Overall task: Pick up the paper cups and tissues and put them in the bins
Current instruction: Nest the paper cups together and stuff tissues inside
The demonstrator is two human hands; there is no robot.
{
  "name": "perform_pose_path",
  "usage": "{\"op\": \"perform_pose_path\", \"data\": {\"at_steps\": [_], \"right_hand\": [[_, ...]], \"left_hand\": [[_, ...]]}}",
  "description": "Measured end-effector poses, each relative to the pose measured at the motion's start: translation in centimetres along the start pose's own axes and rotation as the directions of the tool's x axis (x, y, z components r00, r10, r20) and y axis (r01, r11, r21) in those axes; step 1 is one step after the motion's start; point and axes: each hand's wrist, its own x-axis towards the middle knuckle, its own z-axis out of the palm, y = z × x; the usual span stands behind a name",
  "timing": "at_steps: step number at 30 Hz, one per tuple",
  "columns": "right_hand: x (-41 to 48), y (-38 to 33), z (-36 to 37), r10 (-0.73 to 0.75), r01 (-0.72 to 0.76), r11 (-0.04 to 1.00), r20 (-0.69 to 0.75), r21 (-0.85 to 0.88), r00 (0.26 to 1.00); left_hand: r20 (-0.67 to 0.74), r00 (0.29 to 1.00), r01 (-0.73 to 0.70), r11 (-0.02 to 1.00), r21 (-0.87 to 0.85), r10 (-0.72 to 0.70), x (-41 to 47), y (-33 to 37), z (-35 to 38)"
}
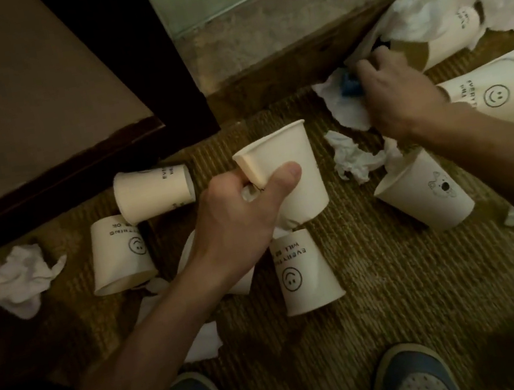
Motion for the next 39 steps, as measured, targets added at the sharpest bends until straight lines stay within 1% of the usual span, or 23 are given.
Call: {"op": "perform_pose_path", "data": {"at_steps": [1, 3, 6, 8, 10, 11, 12, 13, 14, 15, 16, 17, 19, 22, 24, 26, 28, 29, 31, 33, 34, 36, 39], "right_hand": [[0.3, -0.2, -0.1, 0.034, -0.034, 0.999, 0.012, -0.005, 0.999], [0.8, -0.6, -0.4, 0.096, -0.098, 0.995, 0.094, 0.014, 0.991], [0.7, -0.4, -1.5, 0.050, -0.061, 0.996, 0.145, 0.071, 0.988], [-0.2, -0.8, -3.2, 0.029, -0.052, 0.984, 0.134, 0.171, 0.991], [-1.4, -1.9, -6.1, -0.002, -0.062, 0.942, 0.189, 0.331, 0.982], [-2.0, -2.5, -7.9, -0.035, -0.086, 0.884, 0.249, 0.460, 0.968], [-2.6, -3.3, -10.0, -0.098, -0.118, 0.789, 0.314, 0.603, 0.944], [-3.3, -4.2, -12.3, -0.187, -0.152, 0.664, 0.360, 0.732, 0.914], [-4.1, -5.3, -14.6, -0.267, -0.180, 0.534, 0.367, 0.826, 0.891], [-4.7, -6.4, -16.9, -0.312, -0.193, 0.436, 0.348, 0.879, 0.884], [-5.3, -7.3, -19.1, -0.320, -0.195, 0.374, 0.323, 0.907, 0.890], [-6.0, -8.3, -21.4, -0.315, -0.180, 0.333, 0.289, 0.925, 0.904], [-7.7, -10.3, -25.8, -0.359, -0.103, 0.308, 0.216, 0.946, 0.908], [-10.9, -14.5, -31.4, -0.476, 0.018, 0.296, 0.131, 0.955, 0.870], [-12.9, -18.1, -34.2, -0.553, 0.063, 0.249, 0.088, 0.966, 0.828], [-15.3, -22.2, -36.1, -0.639, 0.060, 0.173, 0.066, 0.983, 0.766], [-17.7, -26.6, -36.9, -0.702, 0.019, 0.118, 0.070, 0.993, 0.709], [-18.9, -28.8, -36.8, -0.730, -0.003, 0.101, 0.076, 0.995, 0.679], [-21.2, -33.1, -35.6, -0.786, -0.038, 0.103, 0.105, 0.994, 0.610], [-23.5, -37.3, -33.4, -0.820, -0.063, 0.138, 0.149, 0.988, 0.553], [-24.6, -39.3, -32.0, -0.830, -0.061, 0.164, 0.171, 0.985, 0.531], [-26.6, -43.2, -28.7, -0.831, 0.003, 0.256, 0.218, 0.967, 0.511], [-29.3, -47.5, -23.1, -0.798, 0.186, 0.444, 0.293, 0.876, 0.526]], "left_hand": [[-0.003, 1.000, 0.008, 1.000, -0.003, -0.008, 0.0, -0.1, -0.1], [0.010, 1.000, 0.010, 1.000, -0.008, -0.010, 0.0, -0.2, -0.4], [0.031, 1.000, 0.002, 1.000, -0.012, -0.001, -0.1, 0.4, -1.3], [0.019, 1.000, 0.003, 1.000, 0.005, -0.003, -0.1, 1.5, -2.2], [-0.006, 1.000, 0.002, 1.000, 0.013, -0.002, -0.3, 3.5, -3.2], [-0.015, 1.000, -0.008, 1.000, 0.026, 0.008, -0.3, 4.8, -3.7], [-0.027, 0.999, -0.031, 0.999, 0.036, 0.032, -0.4, 6.3, -4.2], [-0.042, 0.997, -0.059, 0.997, 0.041, 0.060, -0.5, 8.0, -4.8], [-0.066, 0.994, -0.080, 0.996, 0.031, 0.082, -0.8, 9.7, -5.5], [-0.097, 0.991, -0.092, 0.996, 0.006, 0.092, -1.4, 11.6, -6.4], [-0.134, 0.986, -0.102, 0.995, -0.023, 0.098, -2.1, 13.2, -7.4], [-0.177, 0.978, -0.118, 0.992, -0.046, 0.108, -3.1, 15.0, -8.6], [-0.233, 0.962, -0.168, 0.983, -0.079, 0.146, -5.7, 18.1, -11.2], [-0.286, 0.935, -0.253, 0.961, -0.113, 0.212, -10.2, 22.1, -15.5], [-0.374, 0.889, -0.291, 0.957, -0.013, 0.265, -13.5, 24.1, -18.9], [-0.446, 0.841, -0.276, 0.952, 0.135, 0.307, -16.7, 25.0, -23.0], [-0.467, 0.826, -0.189, 0.936, 0.297, 0.316, -20.0, 24.8, -27.5], [-0.499, 0.829, -0.118, 0.951, 0.285, 0.252, -21.8, 24.3, -29.5], [-0.560, 0.822, 0.026, 0.975, 0.221, 0.105, -26.3, 22.7, -32.6], [-0.639, 0.768, 0.089, 0.995, 0.035, -0.046, -31.0, 20.5, -34.0], [-0.661, 0.745, 0.085, 0.996, -0.035, -0.086, -33.4, 19.3, -33.9], [-0.698, 0.702, 0.142, 0.988, -0.057, -0.141, -37.1, 16.2, -33.5], [-0.718, 0.626, 0.263, 0.949, -0.175, -0.305, -40.6, 9.5, -33.4]]}}
